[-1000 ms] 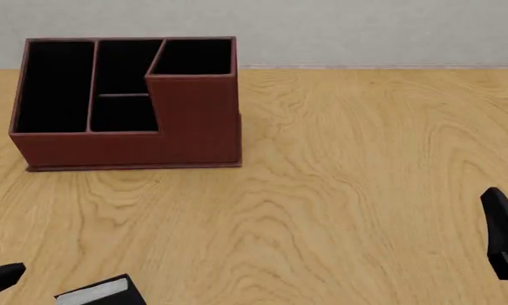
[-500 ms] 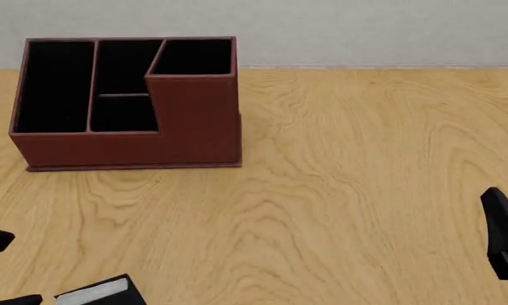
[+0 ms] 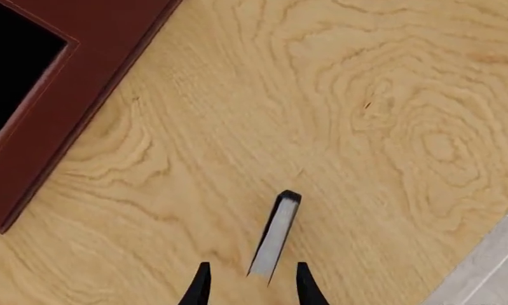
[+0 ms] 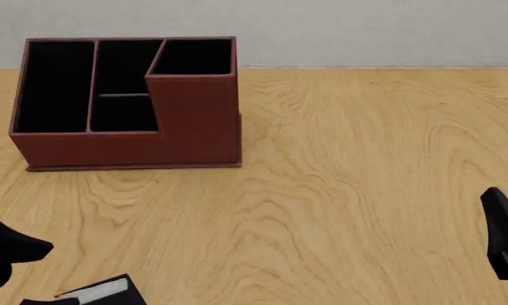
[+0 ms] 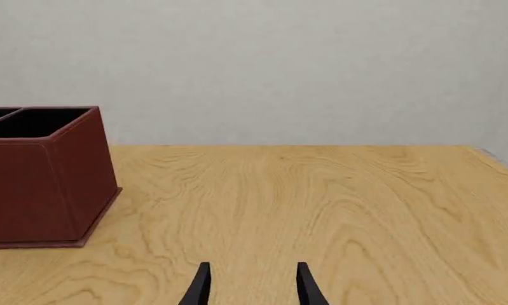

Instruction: Pick up the book and place it in the left compartment of the caddy.

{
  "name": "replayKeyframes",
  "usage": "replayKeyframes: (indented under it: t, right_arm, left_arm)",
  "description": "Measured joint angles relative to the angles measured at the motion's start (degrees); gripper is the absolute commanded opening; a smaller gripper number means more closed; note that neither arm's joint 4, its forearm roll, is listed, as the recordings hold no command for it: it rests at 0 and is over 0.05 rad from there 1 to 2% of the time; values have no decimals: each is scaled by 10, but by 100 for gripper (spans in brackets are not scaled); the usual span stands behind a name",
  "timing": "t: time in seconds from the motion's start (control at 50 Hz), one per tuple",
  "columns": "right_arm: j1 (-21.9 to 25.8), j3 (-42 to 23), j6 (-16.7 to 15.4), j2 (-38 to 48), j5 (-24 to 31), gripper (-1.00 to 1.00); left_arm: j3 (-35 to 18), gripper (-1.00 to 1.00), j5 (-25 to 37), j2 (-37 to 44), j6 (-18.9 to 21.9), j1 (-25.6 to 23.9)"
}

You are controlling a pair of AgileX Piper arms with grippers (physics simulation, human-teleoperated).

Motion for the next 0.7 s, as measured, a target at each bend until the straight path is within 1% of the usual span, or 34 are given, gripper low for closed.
replayKeyframes:
  t: [0.48,0.7]
  right_arm:
    - [0,0,0,0,0,100]
    - [0,0,0,0,0,100]
  left_arm:
    - [70,100,-85,47,-20,-20]
    - [92,100,-119,70,-32,-37]
